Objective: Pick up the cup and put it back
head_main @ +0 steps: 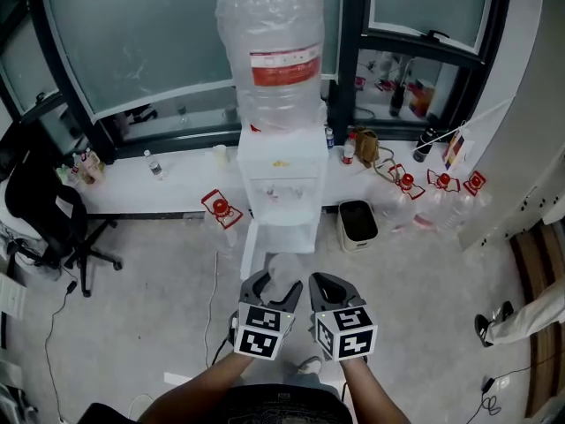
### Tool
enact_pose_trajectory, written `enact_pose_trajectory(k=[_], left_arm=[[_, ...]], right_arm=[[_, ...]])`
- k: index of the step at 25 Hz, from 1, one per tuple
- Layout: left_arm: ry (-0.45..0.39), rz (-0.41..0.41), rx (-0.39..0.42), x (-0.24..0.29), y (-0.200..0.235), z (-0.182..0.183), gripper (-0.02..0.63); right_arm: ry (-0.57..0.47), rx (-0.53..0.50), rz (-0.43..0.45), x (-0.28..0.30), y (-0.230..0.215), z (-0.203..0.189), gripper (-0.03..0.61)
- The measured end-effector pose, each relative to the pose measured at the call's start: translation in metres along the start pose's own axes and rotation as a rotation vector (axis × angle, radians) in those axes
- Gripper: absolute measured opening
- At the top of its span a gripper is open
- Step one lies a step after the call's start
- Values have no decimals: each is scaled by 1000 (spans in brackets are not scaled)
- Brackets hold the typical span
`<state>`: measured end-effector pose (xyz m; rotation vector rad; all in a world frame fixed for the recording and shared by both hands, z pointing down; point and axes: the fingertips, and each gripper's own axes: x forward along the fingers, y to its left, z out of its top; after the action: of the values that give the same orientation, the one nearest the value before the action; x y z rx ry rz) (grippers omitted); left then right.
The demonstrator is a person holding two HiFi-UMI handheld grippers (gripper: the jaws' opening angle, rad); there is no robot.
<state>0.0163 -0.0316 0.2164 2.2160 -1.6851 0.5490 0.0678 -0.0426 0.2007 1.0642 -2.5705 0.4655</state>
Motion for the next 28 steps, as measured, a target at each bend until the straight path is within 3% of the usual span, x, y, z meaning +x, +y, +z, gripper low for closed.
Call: enact_pose_trajectory(k=[9, 20, 28], left_arm=[[23, 75, -7, 19, -10, -1, 256], [11, 74, -41, 52, -2, -18, 256], [19, 70, -48, 107, 22, -37, 256]], right_arm=[[19, -12, 74, 8, -25, -5, 23], [51, -40, 83, 35, -37, -19, 23], [57, -71, 84, 85, -61, -23, 23]])
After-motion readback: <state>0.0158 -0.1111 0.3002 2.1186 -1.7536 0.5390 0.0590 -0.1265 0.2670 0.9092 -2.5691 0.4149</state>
